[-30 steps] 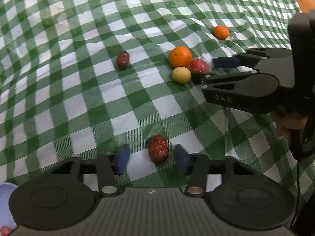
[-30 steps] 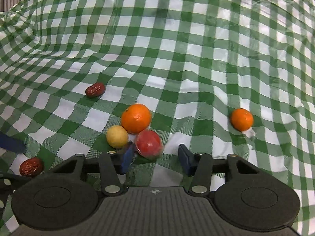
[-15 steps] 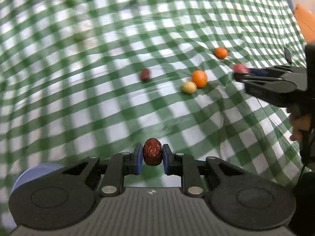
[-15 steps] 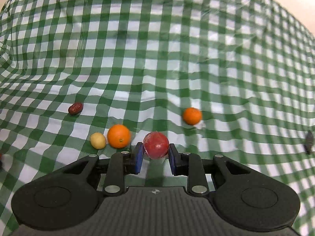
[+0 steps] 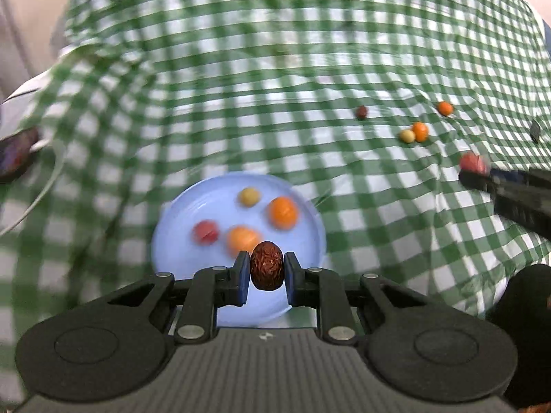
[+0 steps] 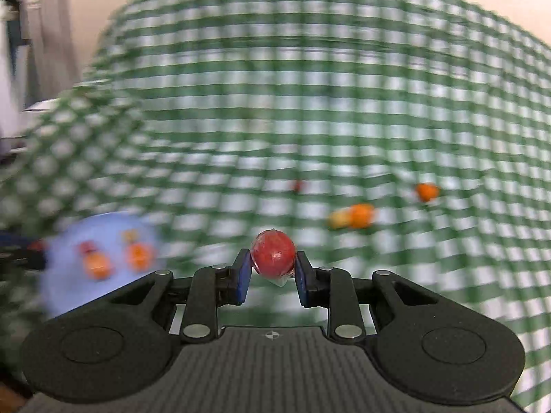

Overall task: Organize fruits
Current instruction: 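Carry both fruits over the blue plate and open both tools to release them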

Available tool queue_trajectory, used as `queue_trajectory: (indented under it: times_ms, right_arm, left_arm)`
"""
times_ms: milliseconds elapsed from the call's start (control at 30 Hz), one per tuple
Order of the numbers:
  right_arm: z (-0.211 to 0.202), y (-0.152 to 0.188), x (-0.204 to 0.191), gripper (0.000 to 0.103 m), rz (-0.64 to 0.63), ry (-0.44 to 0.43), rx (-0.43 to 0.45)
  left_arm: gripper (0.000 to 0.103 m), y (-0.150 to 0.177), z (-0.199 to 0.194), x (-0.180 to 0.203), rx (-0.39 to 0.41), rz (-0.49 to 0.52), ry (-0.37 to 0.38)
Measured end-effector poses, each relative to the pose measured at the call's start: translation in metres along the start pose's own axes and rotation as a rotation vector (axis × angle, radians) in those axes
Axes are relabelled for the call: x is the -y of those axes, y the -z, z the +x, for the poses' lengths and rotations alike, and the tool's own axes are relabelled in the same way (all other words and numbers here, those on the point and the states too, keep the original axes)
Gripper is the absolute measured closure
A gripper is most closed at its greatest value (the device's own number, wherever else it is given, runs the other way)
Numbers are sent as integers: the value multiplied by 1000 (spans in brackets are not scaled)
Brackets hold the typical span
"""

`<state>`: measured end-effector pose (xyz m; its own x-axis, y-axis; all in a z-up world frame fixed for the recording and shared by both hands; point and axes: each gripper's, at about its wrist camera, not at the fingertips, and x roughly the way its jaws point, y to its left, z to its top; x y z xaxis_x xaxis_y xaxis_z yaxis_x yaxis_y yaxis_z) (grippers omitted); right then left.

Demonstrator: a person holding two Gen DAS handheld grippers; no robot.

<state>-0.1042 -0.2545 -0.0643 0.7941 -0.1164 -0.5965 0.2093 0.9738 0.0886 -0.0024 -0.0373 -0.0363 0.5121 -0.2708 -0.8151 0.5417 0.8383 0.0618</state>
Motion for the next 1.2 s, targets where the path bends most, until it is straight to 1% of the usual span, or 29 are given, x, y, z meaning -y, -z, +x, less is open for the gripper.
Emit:
queue_trajectory:
  times_ms: [133, 233, 333, 400, 500, 600, 733, 1200]
  right_arm:
    - [-27, 7, -56, 75, -24, -121, -14]
    - [-43, 10, -92, 75, -72, -185, -27]
    - [-53, 19, -118, 75, -131, -218, -45]
    - [-57, 26, -130, 75, -166, -232, -66]
    - [-63, 34, -145, 75, -214, -239, -73]
    - [-69, 38, -152, 75, -239, -236, -60]
    - [-70, 34, -153, 75, -246, -226, -53]
    - [-61, 36, -151, 75, -241, -220, -82]
  left_arm:
    - [80, 23, -25, -23, 15, -36, -26]
    - [80, 39, -40, -38, 23, -63, -33]
    - [80, 53, -50, -47, 30, -83, -39]
    - [80, 61, -56, -53, 37, -94, -42]
    - [80, 68, -61, -58, 45, -113, -40]
    - [80, 71, -63, -60, 53, -127, -36]
    - [80, 71, -66, -62, 67, -137, -31]
    - [80, 64, -58, -60, 59, -151, -19]
